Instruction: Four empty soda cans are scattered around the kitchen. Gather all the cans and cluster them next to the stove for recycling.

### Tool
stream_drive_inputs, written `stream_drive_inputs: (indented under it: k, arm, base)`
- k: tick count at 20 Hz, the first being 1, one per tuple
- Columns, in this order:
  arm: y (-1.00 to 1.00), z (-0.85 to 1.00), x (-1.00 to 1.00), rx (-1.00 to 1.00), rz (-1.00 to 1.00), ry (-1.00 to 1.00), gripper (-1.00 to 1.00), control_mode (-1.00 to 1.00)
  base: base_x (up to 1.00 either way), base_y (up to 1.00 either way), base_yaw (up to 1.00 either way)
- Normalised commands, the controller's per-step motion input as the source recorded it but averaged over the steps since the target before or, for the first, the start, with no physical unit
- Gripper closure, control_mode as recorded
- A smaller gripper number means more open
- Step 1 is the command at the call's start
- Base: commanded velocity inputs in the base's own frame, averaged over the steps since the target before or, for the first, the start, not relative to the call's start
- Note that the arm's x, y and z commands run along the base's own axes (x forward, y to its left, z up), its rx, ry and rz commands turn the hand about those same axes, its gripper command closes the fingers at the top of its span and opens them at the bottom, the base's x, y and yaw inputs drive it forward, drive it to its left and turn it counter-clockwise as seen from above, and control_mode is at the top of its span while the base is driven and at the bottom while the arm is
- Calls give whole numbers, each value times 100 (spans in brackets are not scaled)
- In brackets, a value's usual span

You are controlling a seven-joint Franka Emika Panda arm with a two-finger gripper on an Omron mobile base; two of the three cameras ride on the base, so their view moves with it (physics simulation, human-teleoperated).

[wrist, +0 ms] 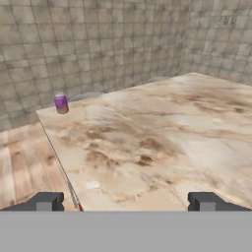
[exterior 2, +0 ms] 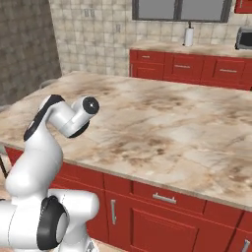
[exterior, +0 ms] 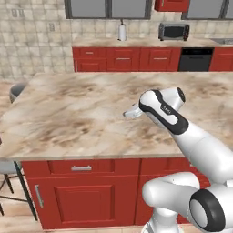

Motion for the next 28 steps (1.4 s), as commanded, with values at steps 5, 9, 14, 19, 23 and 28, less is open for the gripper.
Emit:
stream_drive_inputs:
  k: [5,9,14,19,23,28]
  arm:
    - [0,0,0,0,0,0,-100,100]
    - [0,0,0,0,0,0,-100,100]
    - [0,0,0,0,0,0,-100,100]
    - [0,0,0,0,0,0,-100,100]
    - [0,0,0,0,0,0,-100,100]
    - [0,0,0,0,0,0,-100,100]
  base:
    - [16,31,-43]
    - [18,60,-30]
    - [0,77,-17]
    - [-1,82,-10]
    - [0,84,-9]
    - [-3,84,-7]
